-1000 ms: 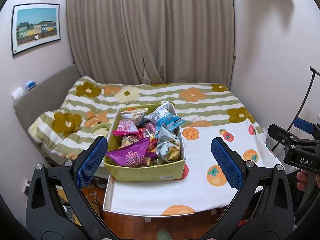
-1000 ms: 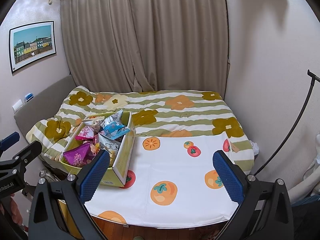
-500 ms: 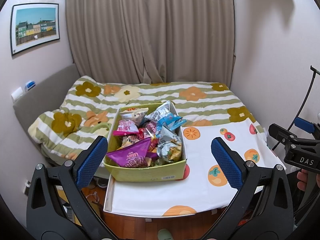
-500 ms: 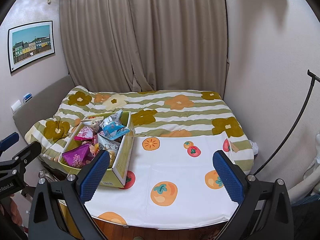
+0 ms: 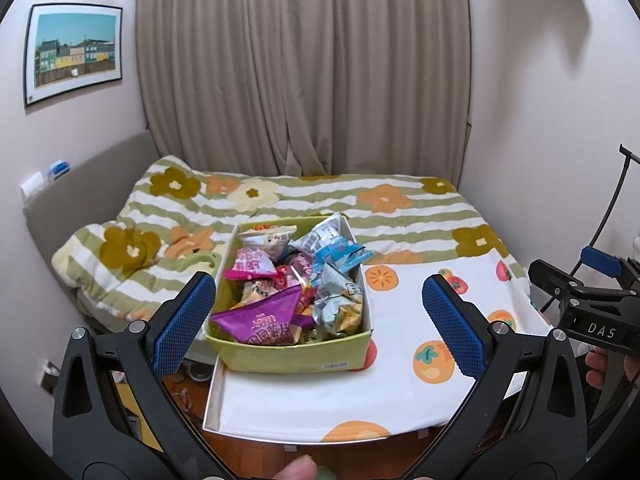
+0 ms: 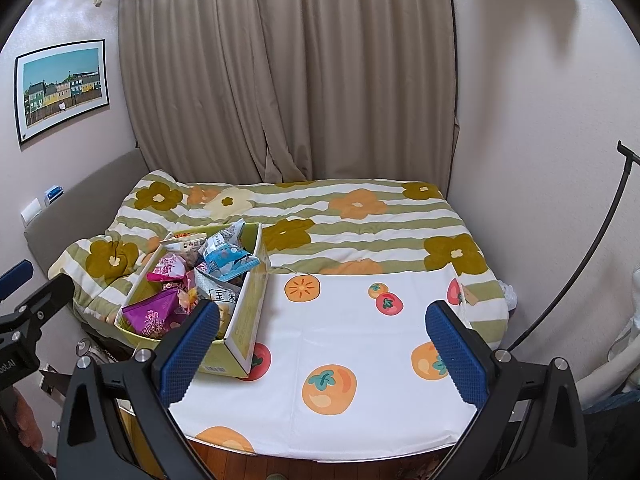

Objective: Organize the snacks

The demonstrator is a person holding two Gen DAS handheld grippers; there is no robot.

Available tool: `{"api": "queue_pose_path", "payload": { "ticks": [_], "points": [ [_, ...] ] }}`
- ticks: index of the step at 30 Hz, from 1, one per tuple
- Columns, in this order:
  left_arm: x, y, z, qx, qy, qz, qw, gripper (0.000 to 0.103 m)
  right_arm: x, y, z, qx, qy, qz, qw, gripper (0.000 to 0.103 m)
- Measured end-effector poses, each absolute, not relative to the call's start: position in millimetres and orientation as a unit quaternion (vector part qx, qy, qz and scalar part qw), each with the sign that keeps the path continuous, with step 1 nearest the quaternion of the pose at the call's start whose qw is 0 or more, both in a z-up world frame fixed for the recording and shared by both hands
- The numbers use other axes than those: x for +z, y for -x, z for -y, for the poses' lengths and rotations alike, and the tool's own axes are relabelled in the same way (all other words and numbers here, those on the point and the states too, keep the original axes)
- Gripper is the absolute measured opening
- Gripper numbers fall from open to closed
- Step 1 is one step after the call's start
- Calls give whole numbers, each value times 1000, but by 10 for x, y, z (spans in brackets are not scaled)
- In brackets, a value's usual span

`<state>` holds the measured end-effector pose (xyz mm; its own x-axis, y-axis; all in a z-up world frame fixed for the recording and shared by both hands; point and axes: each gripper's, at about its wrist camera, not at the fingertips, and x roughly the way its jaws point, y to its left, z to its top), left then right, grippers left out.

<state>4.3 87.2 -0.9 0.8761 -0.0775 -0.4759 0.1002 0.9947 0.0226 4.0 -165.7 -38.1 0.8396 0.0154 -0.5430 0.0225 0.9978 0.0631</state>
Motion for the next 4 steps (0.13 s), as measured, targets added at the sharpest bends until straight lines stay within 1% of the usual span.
{"api": "queue_pose_path", "payload": {
  "ticks": [4],
  "points": [
    [-9, -68, -858, -40, -30, -241, 969, 103, -382, -44, 1660, -2, -33, -283, 958, 102]
  ]
}}
